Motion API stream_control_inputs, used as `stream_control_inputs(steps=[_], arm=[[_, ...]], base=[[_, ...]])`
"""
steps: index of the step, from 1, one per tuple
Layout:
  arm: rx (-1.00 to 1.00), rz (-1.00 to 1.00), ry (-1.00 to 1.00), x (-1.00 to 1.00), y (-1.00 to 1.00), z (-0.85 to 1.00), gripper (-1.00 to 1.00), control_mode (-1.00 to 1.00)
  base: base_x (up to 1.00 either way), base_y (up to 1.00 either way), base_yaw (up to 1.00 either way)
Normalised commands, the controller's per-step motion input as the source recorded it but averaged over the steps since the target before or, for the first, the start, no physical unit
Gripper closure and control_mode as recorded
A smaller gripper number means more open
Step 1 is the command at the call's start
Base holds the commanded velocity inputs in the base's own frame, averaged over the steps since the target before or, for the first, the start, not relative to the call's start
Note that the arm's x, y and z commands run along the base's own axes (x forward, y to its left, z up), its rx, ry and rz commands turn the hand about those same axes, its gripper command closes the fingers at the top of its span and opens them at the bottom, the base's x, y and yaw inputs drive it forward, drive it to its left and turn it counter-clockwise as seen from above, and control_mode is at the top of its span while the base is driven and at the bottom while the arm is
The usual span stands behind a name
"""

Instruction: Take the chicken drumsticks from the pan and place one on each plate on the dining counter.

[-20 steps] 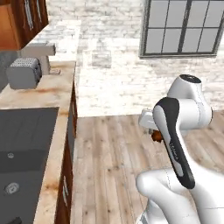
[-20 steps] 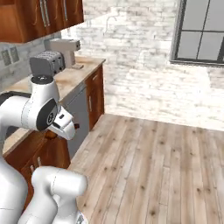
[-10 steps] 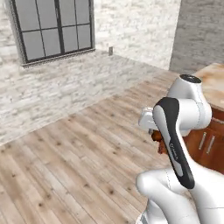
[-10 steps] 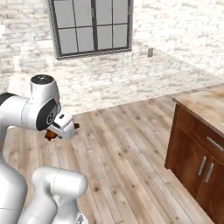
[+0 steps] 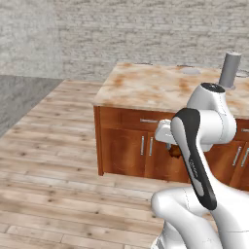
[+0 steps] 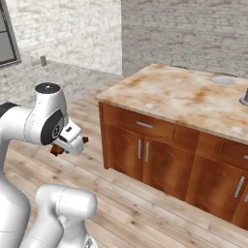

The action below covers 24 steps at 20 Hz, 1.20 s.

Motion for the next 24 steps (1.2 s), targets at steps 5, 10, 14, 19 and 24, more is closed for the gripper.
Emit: stream_control_inputs(steps=[5, 10, 14, 19, 24], arm=[[0.0, 0.0, 0.0, 0.0, 0.0, 0.0, 1.0, 1.0], [0.0, 0.0, 0.0, 0.0, 0.0, 0.0, 1.0, 1.0], [0.0, 0.0, 0.0, 0.0, 0.0, 0.0, 1.0, 1.0], [0.0, 0.0, 0.0, 0.0, 0.0, 0.0, 1.0, 1.0], [0.0, 0.0, 0.0, 0.0, 0.0, 0.0, 1.0, 1.0]], base=[[0.73, 0.45, -0.65], [0.79, 0.75, -0.29], [0.67, 0.88, -0.21], [0.44, 1.0, -0.2], [0.33, 1.0, -0.24]])
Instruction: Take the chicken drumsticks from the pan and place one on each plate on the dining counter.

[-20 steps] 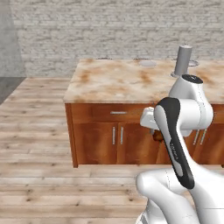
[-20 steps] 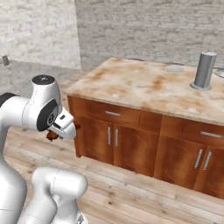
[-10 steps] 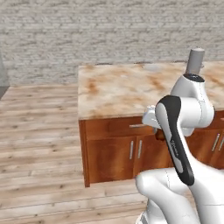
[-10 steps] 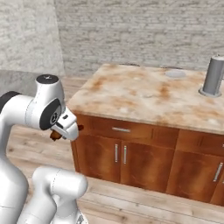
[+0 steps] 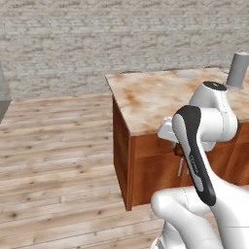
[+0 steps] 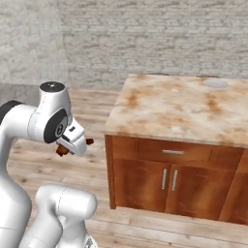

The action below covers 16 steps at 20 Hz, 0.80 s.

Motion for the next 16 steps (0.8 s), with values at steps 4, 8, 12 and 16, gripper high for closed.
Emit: stream_control_inputs(steps=[4, 8, 12, 16], arm=[[0.0, 0.0, 0.0, 0.0, 0.0, 0.0, 1.0, 1.0], [0.0, 0.0, 0.0, 0.0, 0.0, 0.0, 1.0, 1.0], [0.0, 0.0, 0.0, 0.0, 0.0, 0.0, 1.0, 1.0], [0.0, 0.0, 0.0, 0.0, 0.0, 0.0, 1.0, 1.0]], base=[[0.38, 0.96, -0.29], [0.49, 0.87, -0.35], [0.49, 0.89, -0.33], [0.53, 0.85, -0.36]])
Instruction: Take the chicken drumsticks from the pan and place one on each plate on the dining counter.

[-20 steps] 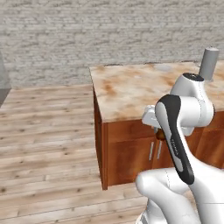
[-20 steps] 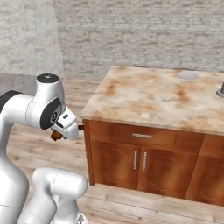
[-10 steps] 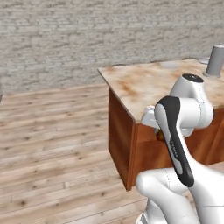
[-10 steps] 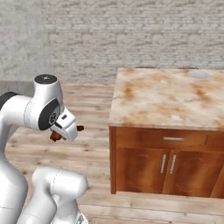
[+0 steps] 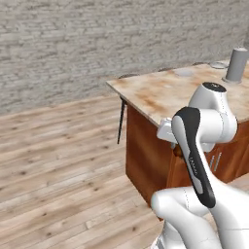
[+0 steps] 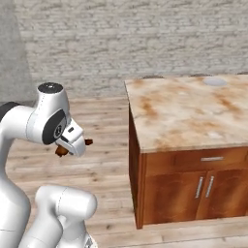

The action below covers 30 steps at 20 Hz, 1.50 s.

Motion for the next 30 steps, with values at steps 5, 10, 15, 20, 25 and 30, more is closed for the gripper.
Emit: stream_control_inputs(steps=[5, 10, 15, 20, 25, 30], arm=[[0.0, 0.0, 0.0, 0.0, 0.0, 0.0, 1.0, 1.0], [0.0, 0.0, 0.0, 0.0, 0.0, 0.0, 1.0, 1.0], [0.0, 0.0, 0.0, 0.0, 0.0, 0.0, 1.0, 1.0], [0.0, 0.0, 0.0, 0.0, 0.0, 0.0, 1.0, 1.0], [0.0, 0.0, 0.0, 0.0, 0.0, 0.0, 1.0, 1.0], [0.0, 0.0, 0.0, 0.0, 0.0, 0.0, 1.0, 1.0]], base=[[0.54, 0.84, -0.36], [0.54, 0.84, -0.37], [0.54, 0.85, -0.36], [0.54, 0.85, -0.36], [0.54, 0.86, -0.35], [0.49, 0.89, -0.34]])
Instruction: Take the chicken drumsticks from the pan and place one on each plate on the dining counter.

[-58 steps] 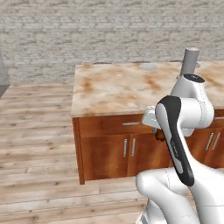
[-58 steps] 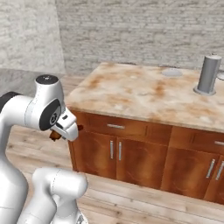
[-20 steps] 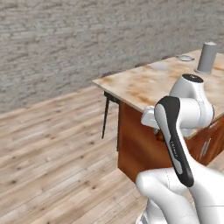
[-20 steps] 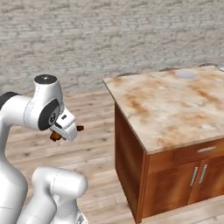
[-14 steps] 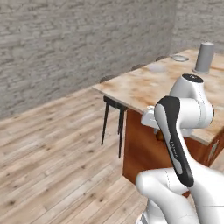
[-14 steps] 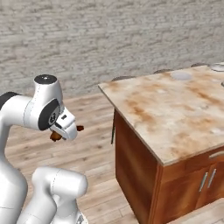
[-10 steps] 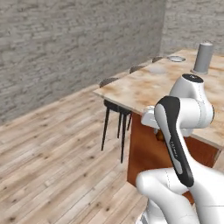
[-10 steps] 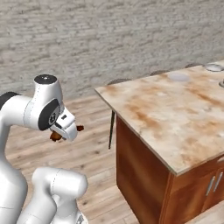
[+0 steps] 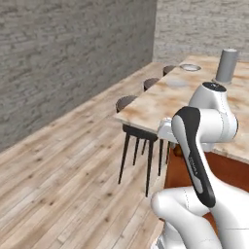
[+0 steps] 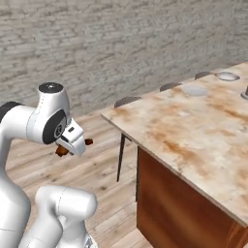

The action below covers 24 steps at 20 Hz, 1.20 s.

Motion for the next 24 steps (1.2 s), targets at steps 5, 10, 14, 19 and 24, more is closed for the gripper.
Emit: stream_control_inputs(steps=[5, 10, 14, 19, 24], arm=[[0.0, 0.0, 0.0, 0.0, 0.0, 0.0, 1.0, 1.0], [0.0, 0.0, 0.0, 0.0, 0.0, 0.0, 1.0, 1.0], [0.0, 0.0, 0.0, 0.0, 0.0, 0.0, 1.0, 1.0], [0.0, 0.0, 0.0, 0.0, 0.0, 0.0, 1.0, 1.0], [0.0, 0.0, 0.0, 0.0, 0.0, 0.0, 1.0, 1.0]], base=[[0.41, 0.91, -0.35], [0.4, 0.91, -0.35], [0.4, 0.9, -0.36], [0.34, 0.87, -0.4], [0.36, 0.82, -0.46]])
